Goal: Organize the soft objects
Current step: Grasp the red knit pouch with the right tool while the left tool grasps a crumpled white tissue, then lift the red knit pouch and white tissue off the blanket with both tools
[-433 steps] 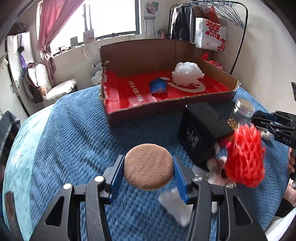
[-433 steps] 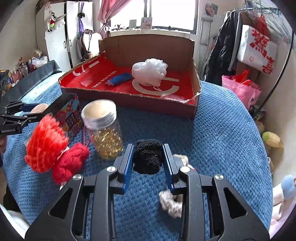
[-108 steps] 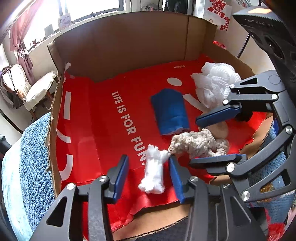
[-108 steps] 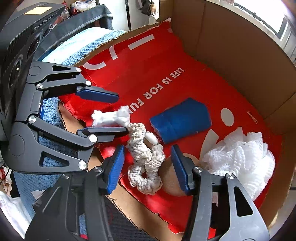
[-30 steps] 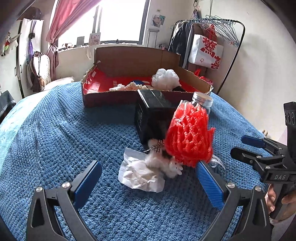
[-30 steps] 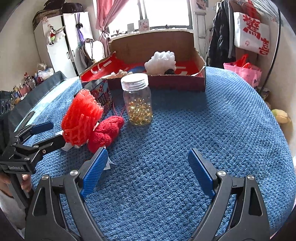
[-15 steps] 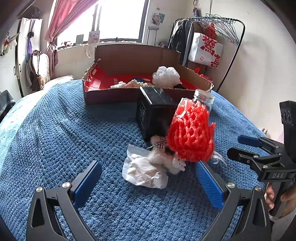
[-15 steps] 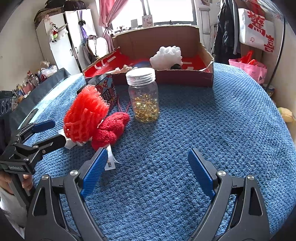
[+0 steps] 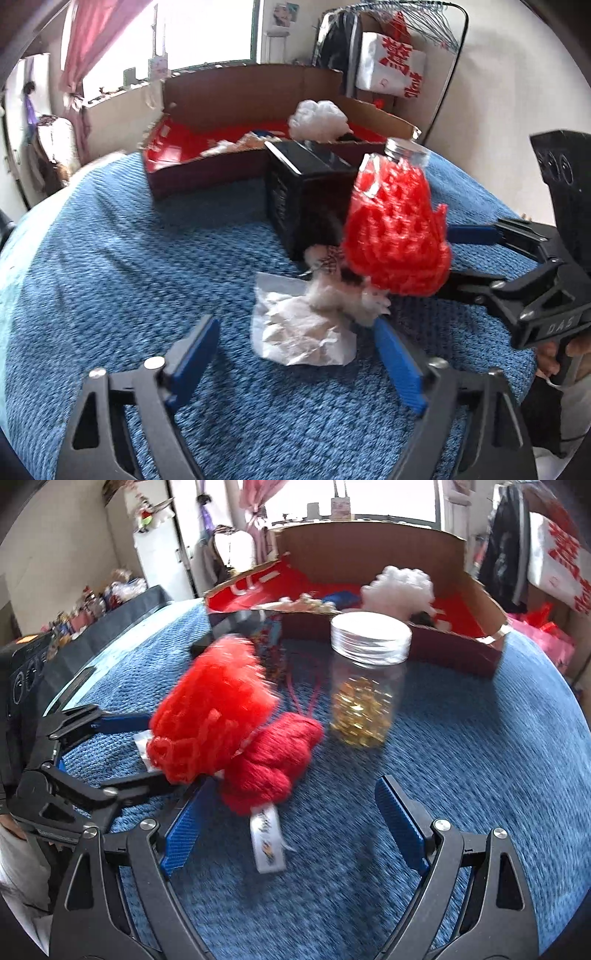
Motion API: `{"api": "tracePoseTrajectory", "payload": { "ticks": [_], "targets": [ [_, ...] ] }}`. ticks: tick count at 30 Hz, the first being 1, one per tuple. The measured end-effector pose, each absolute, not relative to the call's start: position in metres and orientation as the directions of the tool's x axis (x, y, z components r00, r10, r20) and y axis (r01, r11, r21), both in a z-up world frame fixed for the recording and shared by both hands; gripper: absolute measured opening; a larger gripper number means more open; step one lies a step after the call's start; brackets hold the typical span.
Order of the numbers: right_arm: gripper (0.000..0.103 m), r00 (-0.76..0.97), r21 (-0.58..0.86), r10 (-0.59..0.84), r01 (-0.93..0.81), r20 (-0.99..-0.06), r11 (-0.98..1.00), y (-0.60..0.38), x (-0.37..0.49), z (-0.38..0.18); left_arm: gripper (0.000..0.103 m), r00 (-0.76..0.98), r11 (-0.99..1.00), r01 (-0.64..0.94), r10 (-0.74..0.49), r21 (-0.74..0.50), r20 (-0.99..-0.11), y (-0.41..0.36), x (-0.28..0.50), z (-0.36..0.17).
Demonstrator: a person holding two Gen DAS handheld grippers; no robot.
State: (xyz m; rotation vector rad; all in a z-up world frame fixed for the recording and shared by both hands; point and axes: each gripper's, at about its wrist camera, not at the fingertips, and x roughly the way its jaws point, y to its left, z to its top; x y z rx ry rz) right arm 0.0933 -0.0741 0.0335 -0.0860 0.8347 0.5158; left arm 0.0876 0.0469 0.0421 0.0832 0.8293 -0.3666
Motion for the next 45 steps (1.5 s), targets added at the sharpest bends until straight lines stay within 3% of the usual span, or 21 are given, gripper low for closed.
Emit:
{"api": "tracePoseTrajectory", "payload": {
  "ticks": [3,4,5,6,11,18,38,42,45],
  "targets": [
    [0.065,0.556,0.110,0.419,-0.504,-0.717,0.857,-0.064,0.093,0.036,0.066,0.592,0.919,0.386,-0.317,-0.084,-0.741,0.042,0.093,0.040],
    [0.051,0.552,0.107,0.422,-0.511,-0.719,0.853,-0.062,0.094,0.036,0.062,0.589,0.915,0.393,-0.325,-0.089,-0.740,0.041,0.094,0.040],
    [0.046,0.542,0.113,0.430,-0.521,-0.722,0.846,-0.059,0.094,0.035,0.059,0.586,0.912,0.399,-0.333,-0.094,-0.739,0.041,0.095,0.040],
    [0.046,0.543,0.113,0.433,-0.523,-0.720,0.845,-0.059,0.094,0.034,0.050,0.581,0.906,0.409,-0.349,-0.107,-0.735,0.041,0.095,0.041],
    [0.041,0.562,0.110,0.449,-0.534,-0.695,0.838,-0.063,0.084,0.039,0.032,0.575,0.897,0.420,-0.380,-0.137,-0.725,0.044,0.093,0.043],
    [0.041,0.576,0.131,0.446,-0.504,-0.685,0.854,-0.090,0.065,0.047,0.025,0.595,0.907,0.401,-0.366,-0.130,-0.715,0.047,0.085,0.048],
    [0.041,0.741,0.011,0.242,-0.301,-0.627,0.953,-0.158,0.063,0.074,0.025,0.704,0.981,0.194,-0.143,-0.004,-0.695,0.102,0.092,0.058],
    [0.043,0.702,0.018,0.239,-0.308,-0.671,0.951,-0.155,0.073,0.059,0.039,0.674,0.974,0.226,-0.154,0.004,-0.723,0.096,0.092,0.048],
    [0.046,0.671,0.017,0.221,-0.297,-0.707,0.955,-0.155,0.077,0.045,0.063,0.672,0.975,0.221,-0.130,0.029,-0.729,0.096,0.090,0.042]
  ]
}}
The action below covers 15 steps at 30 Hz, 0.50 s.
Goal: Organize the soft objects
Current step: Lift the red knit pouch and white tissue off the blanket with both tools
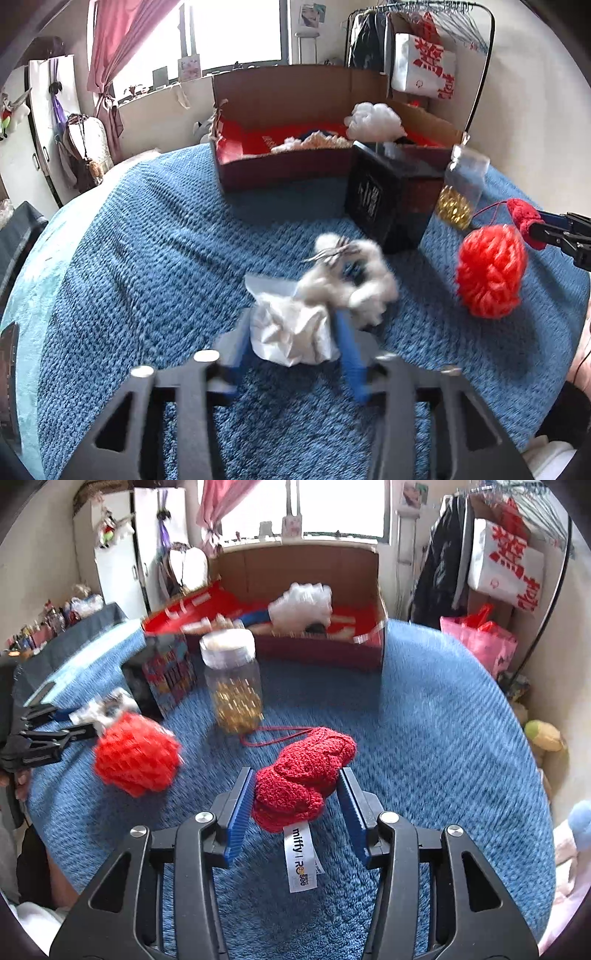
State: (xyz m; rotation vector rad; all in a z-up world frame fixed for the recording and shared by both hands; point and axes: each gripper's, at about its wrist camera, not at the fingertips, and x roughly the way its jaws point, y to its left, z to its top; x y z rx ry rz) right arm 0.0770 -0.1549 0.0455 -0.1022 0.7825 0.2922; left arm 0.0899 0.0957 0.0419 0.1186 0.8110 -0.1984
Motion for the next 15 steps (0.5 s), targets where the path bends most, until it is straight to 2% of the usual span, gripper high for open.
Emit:
{"api": "tracePoseTrajectory", "payload": {
  "ticks": [1,3,5,9,11,12,13,14,15],
  "targets": [
    [0.047,0.661,0.010,0.210,-0.293,-0.720,0.956,-0.155,0.078,0.041,0.067,0.673,0.976,0.218,-0.133,0.023,-0.728,0.098,0.090,0.042],
    [0.052,0.648,0.003,0.200,-0.292,-0.735,0.956,-0.155,0.078,0.034,0.069,0.667,0.975,0.220,-0.153,-0.003,-0.729,0.102,0.090,0.042],
    [0.064,0.637,0.004,0.198,-0.293,-0.745,0.956,-0.155,0.078,0.029,0.069,0.663,0.975,0.222,-0.161,-0.013,-0.731,0.105,0.090,0.042],
    [0.064,0.637,0.004,0.191,-0.283,-0.747,0.959,-0.156,0.080,0.026,0.068,0.661,0.973,0.229,-0.150,0.007,-0.736,0.102,0.096,0.041],
    [0.064,0.645,0.016,0.195,-0.273,-0.739,0.962,-0.159,0.081,0.026,0.061,0.660,0.972,0.235,-0.146,0.019,-0.737,0.099,0.098,0.041],
    [0.064,0.650,0.023,0.200,-0.270,-0.733,0.963,-0.159,0.082,0.027,0.052,0.658,0.970,0.243,-0.148,0.022,-0.738,0.098,0.098,0.040],
    [0.063,0.654,0.028,0.205,-0.271,-0.729,0.962,-0.160,0.083,0.027,0.048,0.656,0.968,0.249,-0.150,0.024,-0.740,0.095,0.100,0.039],
    [0.057,0.656,0.041,0.221,-0.278,-0.721,0.960,-0.160,0.083,0.028,0.045,0.656,0.967,0.253,-0.151,0.027,-0.739,0.094,0.099,0.039],
    [0.045,0.656,0.055,0.236,-0.284,-0.717,0.957,-0.161,0.083,0.029,0.036,0.660,0.967,0.254,-0.148,0.033,-0.736,0.093,0.098,0.040]
  ]
}}
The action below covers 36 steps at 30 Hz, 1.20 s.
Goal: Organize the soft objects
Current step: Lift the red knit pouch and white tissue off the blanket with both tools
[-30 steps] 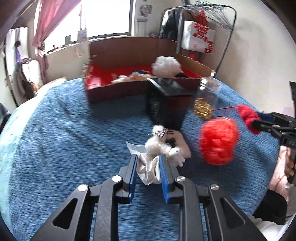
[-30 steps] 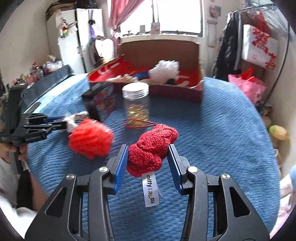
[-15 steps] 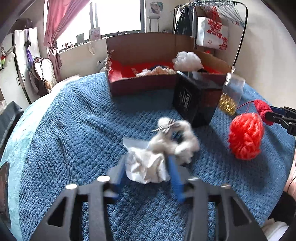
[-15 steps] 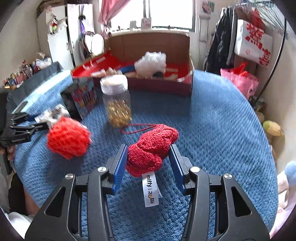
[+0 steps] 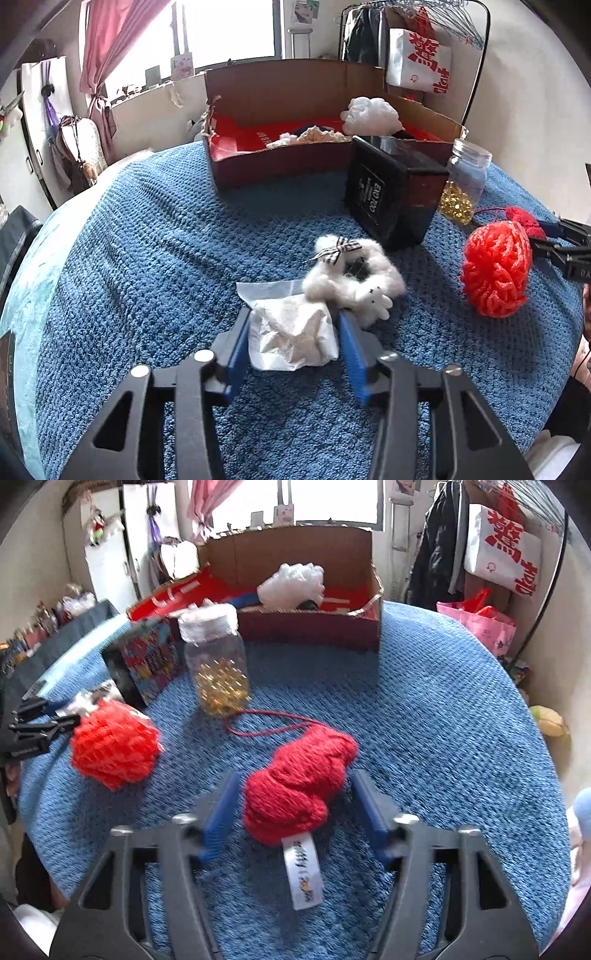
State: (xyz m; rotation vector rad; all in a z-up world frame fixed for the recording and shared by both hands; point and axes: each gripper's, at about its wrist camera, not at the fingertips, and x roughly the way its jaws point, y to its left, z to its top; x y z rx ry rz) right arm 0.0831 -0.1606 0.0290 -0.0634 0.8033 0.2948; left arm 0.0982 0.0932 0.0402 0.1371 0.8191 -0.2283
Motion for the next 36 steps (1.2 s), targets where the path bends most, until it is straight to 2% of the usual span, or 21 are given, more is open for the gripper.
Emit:
{"api": "tracePoseTrajectory", "payload": {
  "ticks": [1,4,18,36],
  "targets": [
    [0.045,0.657,0.070,0.250,-0.288,-0.712,0.955,-0.161,0.082,0.030,0.028,0.666,0.968,0.249,-0.140,0.041,-0.733,0.093,0.097,0.041],
    [0.045,0.670,0.054,0.248,-0.298,-0.700,0.953,-0.159,0.079,0.035,0.023,0.667,0.967,0.252,-0.144,0.040,-0.731,0.095,0.092,0.046],
    [0.045,0.669,0.072,0.280,-0.322,-0.689,0.944,-0.155,0.075,0.047,0.023,0.717,0.975,0.209,-0.100,0.076,-0.690,0.109,0.077,0.073],
    [0.045,0.675,0.066,0.222,-0.250,-0.703,0.966,-0.177,0.093,0.050,0.023,0.682,0.977,0.208,-0.108,0.049,-0.723,0.109,0.104,0.069]
  ]
}}
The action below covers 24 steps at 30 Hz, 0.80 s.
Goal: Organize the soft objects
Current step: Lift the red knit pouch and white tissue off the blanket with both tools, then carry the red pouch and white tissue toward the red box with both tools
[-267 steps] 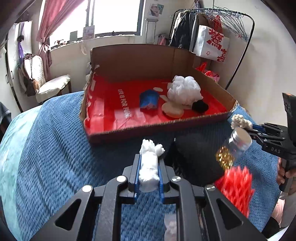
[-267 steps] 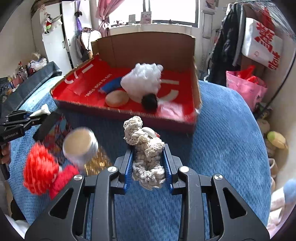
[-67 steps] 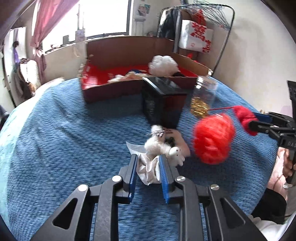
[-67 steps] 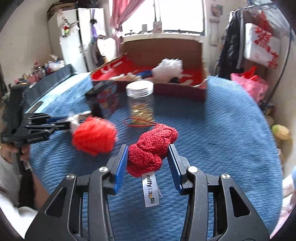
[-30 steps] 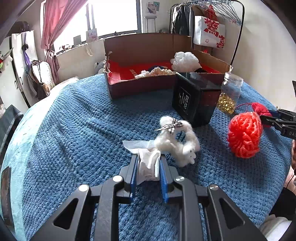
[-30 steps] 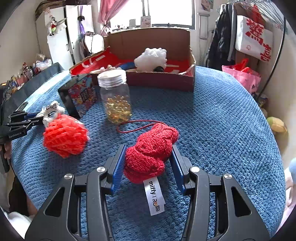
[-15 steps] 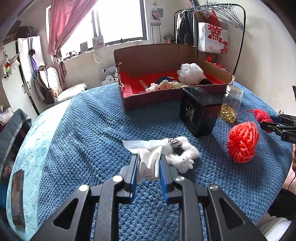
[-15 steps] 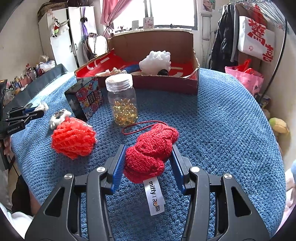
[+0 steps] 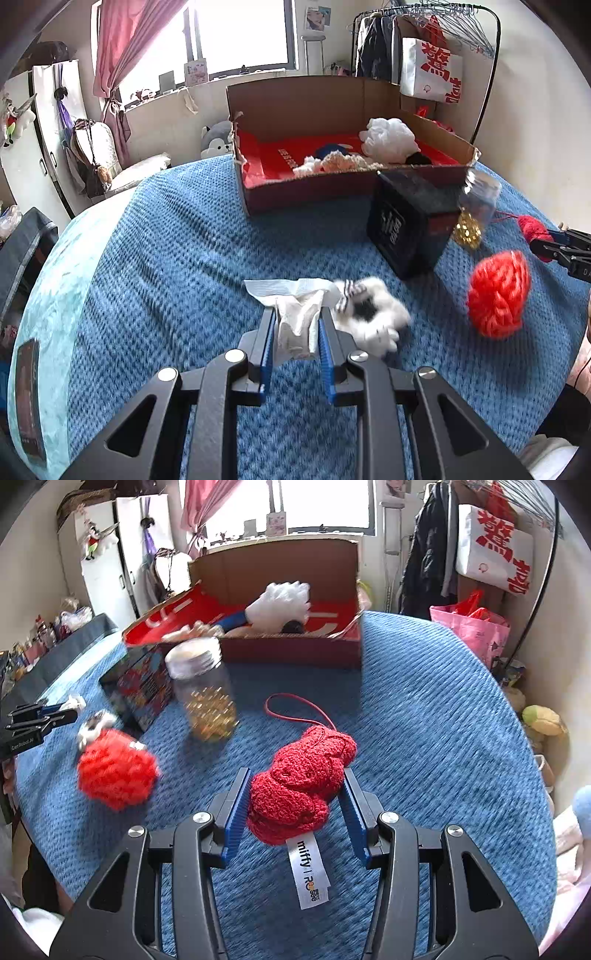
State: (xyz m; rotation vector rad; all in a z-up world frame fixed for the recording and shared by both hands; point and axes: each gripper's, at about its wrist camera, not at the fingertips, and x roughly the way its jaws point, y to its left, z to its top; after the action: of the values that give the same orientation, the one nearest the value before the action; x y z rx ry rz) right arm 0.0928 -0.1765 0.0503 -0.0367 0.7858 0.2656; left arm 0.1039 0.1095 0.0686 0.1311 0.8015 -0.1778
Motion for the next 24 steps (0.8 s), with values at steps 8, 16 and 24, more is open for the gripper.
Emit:
{"api": "tracePoseTrajectory", "payload": {
  "ticks": [8,16,24],
  "targets": [
    [0.045,0.683,0.081,0.235,-0.250,-0.692,0.965,-0.181,0.116,0.064,0.023,0.678,0.970,0.241,-0.154,0.020,-0.719,0.099,0.131,0.079],
    [0.045,0.683,0.074,0.253,-0.281,-0.685,0.957,-0.176,0.136,0.075,0.023,0.676,0.963,0.270,-0.184,0.008,-0.713,0.088,0.152,0.091],
    [0.045,0.677,0.069,0.280,-0.322,-0.680,0.944,-0.165,0.160,0.084,0.023,0.669,0.956,0.294,-0.193,0.017,-0.717,0.077,0.178,0.098]
  ]
}}
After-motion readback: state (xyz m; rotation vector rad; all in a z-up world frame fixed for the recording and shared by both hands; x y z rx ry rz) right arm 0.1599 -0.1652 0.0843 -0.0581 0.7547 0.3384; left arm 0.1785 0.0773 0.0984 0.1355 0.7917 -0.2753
